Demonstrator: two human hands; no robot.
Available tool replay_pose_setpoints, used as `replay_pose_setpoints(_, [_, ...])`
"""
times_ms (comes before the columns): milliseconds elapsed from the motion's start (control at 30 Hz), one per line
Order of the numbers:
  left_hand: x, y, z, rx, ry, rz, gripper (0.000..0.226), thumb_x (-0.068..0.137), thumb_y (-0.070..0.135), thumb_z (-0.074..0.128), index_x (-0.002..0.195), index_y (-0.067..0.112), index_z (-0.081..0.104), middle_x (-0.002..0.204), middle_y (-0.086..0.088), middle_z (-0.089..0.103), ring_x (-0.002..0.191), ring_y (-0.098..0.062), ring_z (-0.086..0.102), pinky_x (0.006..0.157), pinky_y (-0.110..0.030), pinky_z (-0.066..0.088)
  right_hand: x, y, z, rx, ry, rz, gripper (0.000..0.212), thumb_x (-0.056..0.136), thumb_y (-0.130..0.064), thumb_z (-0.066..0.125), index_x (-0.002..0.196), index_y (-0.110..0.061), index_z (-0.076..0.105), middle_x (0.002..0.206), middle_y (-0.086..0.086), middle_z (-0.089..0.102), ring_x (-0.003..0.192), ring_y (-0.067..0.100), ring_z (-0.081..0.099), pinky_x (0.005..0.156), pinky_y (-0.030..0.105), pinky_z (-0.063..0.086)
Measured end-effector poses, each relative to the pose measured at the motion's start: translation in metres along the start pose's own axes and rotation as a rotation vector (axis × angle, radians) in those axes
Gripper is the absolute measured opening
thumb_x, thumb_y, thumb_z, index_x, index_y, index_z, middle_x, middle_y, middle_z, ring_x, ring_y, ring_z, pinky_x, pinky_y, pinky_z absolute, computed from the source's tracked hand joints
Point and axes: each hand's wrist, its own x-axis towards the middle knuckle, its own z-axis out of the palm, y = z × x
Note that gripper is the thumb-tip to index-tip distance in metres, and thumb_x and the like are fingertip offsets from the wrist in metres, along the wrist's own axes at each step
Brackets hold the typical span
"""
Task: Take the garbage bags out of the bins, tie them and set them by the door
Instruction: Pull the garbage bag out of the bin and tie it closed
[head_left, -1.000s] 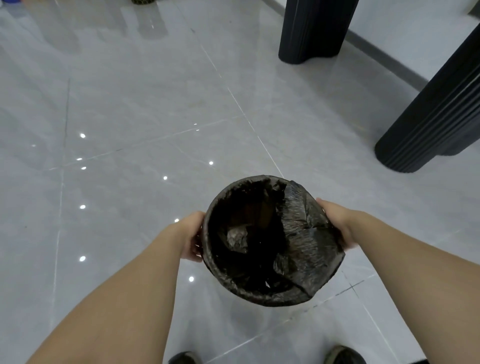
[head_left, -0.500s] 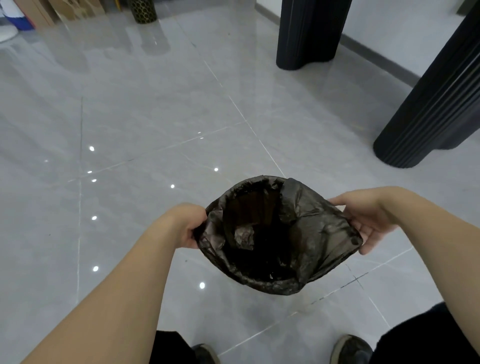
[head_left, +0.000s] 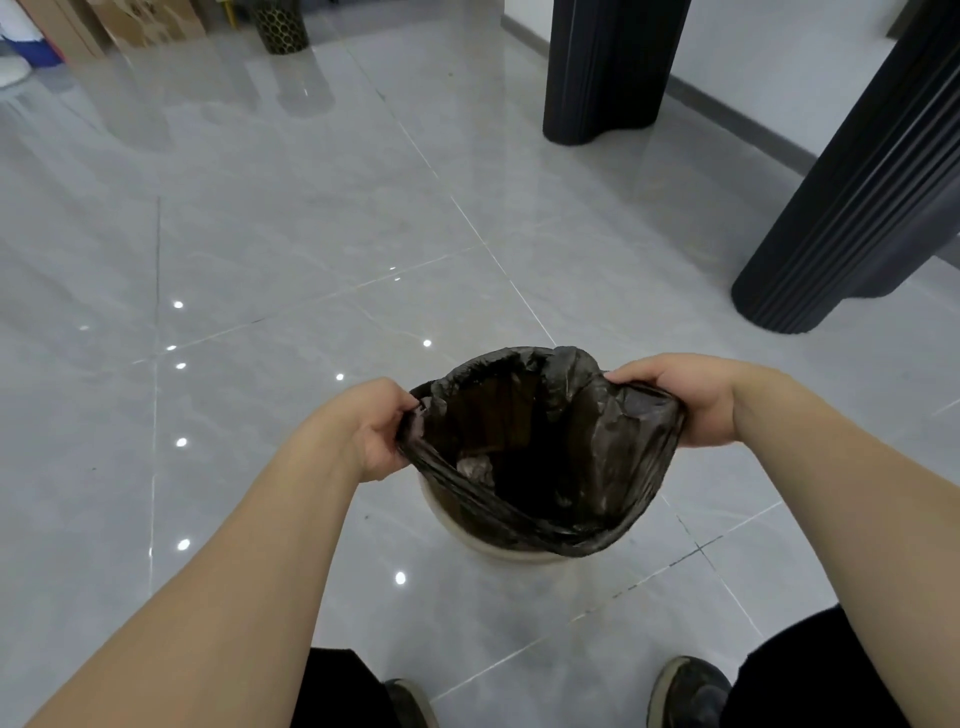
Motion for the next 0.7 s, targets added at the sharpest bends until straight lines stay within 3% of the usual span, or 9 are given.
replay_pose_setpoints(100, [-0.012,0.015,0.013,0.046,0.09,0.161,0.02,0.095,0.007,0.041,0.1,0.002,0.06,0.071,-0.01,0.067,0.05,-0.021,0.064,0.05,-0.027,0.056,-0.003,-0.02,0.008,0.07,0.119,-0.142,0.018,0.091,-0.026,0.057,0.088,-0.011,0.066,0.089,0.009,0.069,0.075,0.024,0.064,0.081,0.035,0.053])
replay_pose_setpoints(167, [-0.017,0.028,0.023,0.065,0.168,0.295,0.018,0.095,0.007,0.043,0.084,0.005,0.057,0.064,-0.01,0.06,0.046,-0.023,0.057,0.049,-0.025,0.049,-0.007,-0.039,0.016,0.104,0.234,-0.254,0.017,0.09,-0.025,0.06,0.082,-0.01,0.063,0.081,0.01,0.067,0.068,0.024,0.063,0.073,0.033,0.053])
replay_pose_setpoints(300, [-0.023,0.059,0.036,0.017,0.246,0.505,0.017,0.082,0.007,0.045,0.069,0.016,0.04,0.062,-0.006,0.035,0.052,-0.02,0.032,0.051,-0.029,0.024,-0.016,-0.076,0.038,-0.021,0.378,-0.451,0.016,0.086,-0.024,0.064,0.087,-0.008,0.066,0.087,0.014,0.066,0.077,0.028,0.063,0.082,0.042,0.054])
replay_pose_setpoints(433, [-0.049,0.098,0.032,-0.061,0.31,0.756,0.019,0.075,0.011,0.044,0.065,0.02,0.03,0.06,-0.002,0.025,0.055,-0.018,0.022,0.054,-0.033,0.015,-0.036,-0.118,0.057,0.121,0.309,-0.612,0.014,0.089,-0.019,0.061,0.096,-0.007,0.064,0.09,0.018,0.063,0.078,0.03,0.063,0.075,0.04,0.052])
replay_pose_setpoints(567, [-0.084,0.142,0.003,-0.223,0.387,0.901,0.017,0.073,0.014,0.041,0.065,0.02,0.027,0.064,-0.002,0.024,0.064,-0.022,0.023,0.057,-0.038,0.019,-0.064,-0.168,0.084,0.23,0.164,-0.793,0.003,0.091,-0.008,0.057,0.09,-0.007,0.06,0.092,0.02,0.061,0.081,0.031,0.061,0.07,0.039,0.055])
replay_pose_setpoints(700, [-0.123,0.177,-0.038,-0.342,0.452,0.978,0.009,0.075,0.015,0.043,0.075,0.017,0.034,0.074,-0.008,0.028,0.075,-0.024,0.028,0.063,-0.041,0.023,-0.087,-0.21,0.124,0.222,0.064,-0.903,0.008,0.089,-0.004,0.057,0.084,-0.01,0.057,0.081,0.016,0.062,0.08,0.033,0.061,0.078,0.058,0.054])
